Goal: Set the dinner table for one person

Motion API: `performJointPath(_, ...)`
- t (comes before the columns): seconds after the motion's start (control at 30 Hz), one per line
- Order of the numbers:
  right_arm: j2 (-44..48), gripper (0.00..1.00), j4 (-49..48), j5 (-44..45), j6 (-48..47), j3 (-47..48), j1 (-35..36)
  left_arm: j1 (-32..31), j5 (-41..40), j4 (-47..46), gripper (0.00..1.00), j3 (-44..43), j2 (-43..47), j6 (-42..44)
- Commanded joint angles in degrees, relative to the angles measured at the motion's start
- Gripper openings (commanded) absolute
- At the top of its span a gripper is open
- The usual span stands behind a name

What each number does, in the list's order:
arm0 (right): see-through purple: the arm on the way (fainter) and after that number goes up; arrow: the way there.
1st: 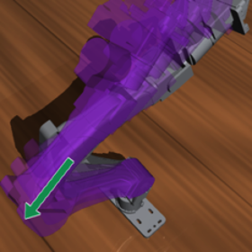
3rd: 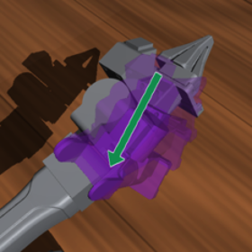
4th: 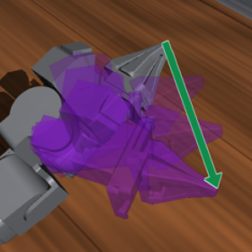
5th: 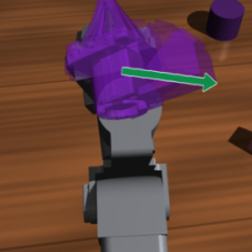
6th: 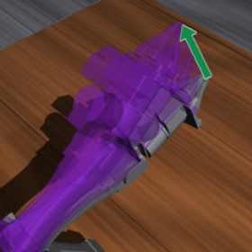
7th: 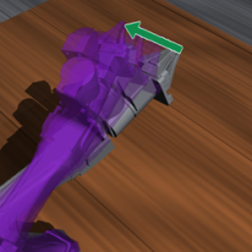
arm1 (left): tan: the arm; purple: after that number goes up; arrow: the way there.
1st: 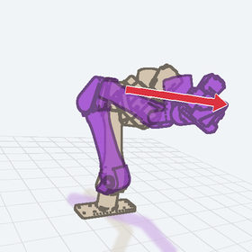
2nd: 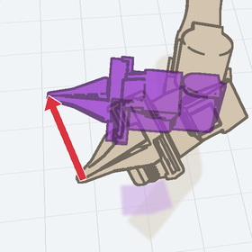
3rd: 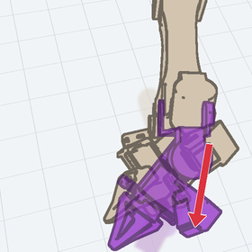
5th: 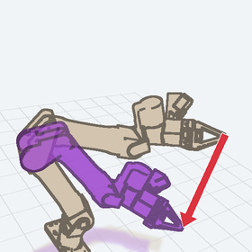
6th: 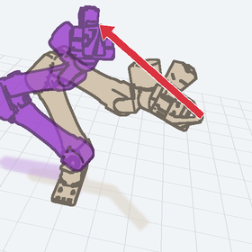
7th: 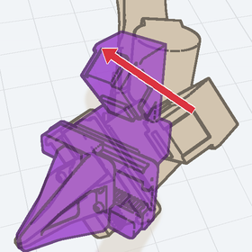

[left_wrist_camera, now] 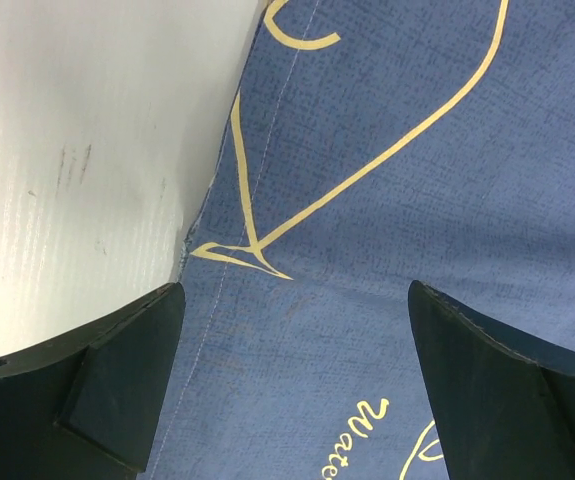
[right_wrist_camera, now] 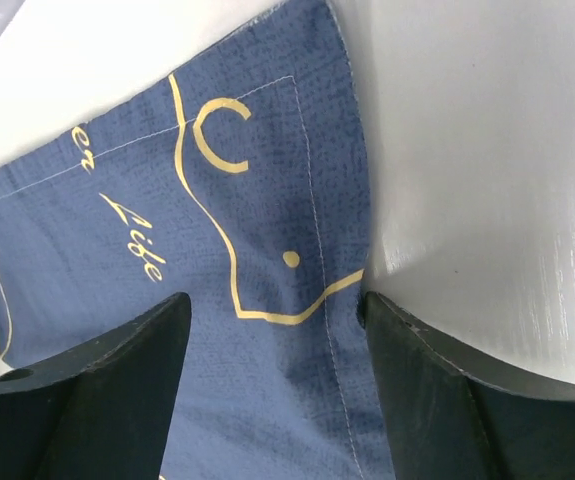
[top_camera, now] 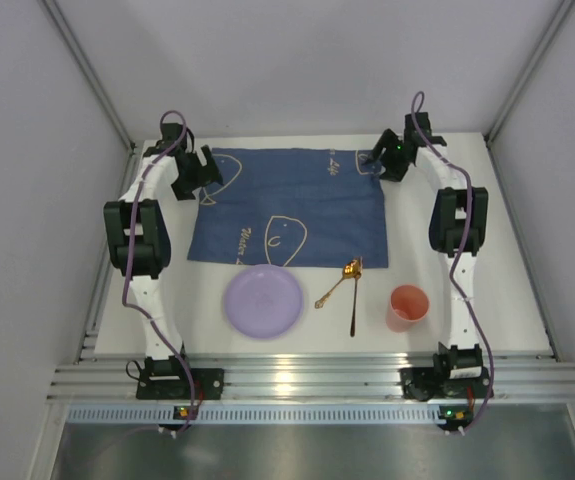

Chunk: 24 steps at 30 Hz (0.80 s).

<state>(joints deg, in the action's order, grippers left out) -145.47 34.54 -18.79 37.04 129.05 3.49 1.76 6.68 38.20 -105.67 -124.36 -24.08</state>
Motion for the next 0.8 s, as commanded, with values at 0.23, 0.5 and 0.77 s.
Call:
performJointPath(0.23, 7.99, 0.73, 5.18, 1.48, -1.7, -1.52, 0.21, -0.79, -1.4, -2.85, 0.98, 4.48, 3.06, -2.99)
performJointPath(0.5, 14.59, 0.73, 5.88, 0.77, -2.23, -6.88, 0.64, -5.1, -1.23, -12.35, 0.98, 26.45, 15.45, -7.12)
performJointPath(0.77, 17.94, 0.73, 5.71, 0.77, -2.5, -10.57, 1.35, -7.03, 0.53, -13.06, 0.95, 33.68, 16.59, -7.65)
